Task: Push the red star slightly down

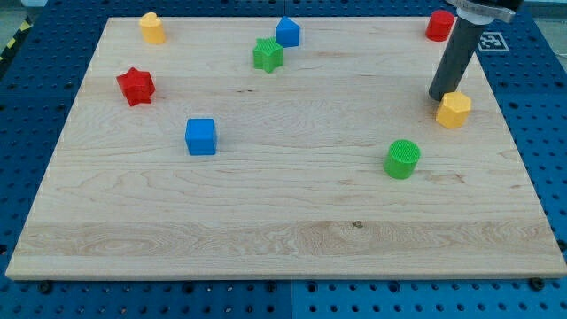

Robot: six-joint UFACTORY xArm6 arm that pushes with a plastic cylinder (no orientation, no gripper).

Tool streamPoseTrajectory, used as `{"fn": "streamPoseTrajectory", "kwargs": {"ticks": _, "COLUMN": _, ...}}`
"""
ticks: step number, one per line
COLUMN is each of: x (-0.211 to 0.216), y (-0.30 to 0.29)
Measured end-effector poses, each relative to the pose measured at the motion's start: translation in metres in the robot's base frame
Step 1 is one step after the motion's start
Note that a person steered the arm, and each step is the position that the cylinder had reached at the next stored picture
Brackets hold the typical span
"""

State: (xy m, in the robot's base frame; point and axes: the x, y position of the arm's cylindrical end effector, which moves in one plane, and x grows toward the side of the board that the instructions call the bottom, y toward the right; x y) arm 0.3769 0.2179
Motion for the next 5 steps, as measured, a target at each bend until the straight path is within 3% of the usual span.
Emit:
{"fn": "streamPoseTrajectory", "kwargs": {"ticks": 2, "x": 0.002, "y": -0.007}}
{"fn": "streamPoseTrajectory", "kwargs": {"ticks": 5, "x": 0.002, "y": -0.154}}
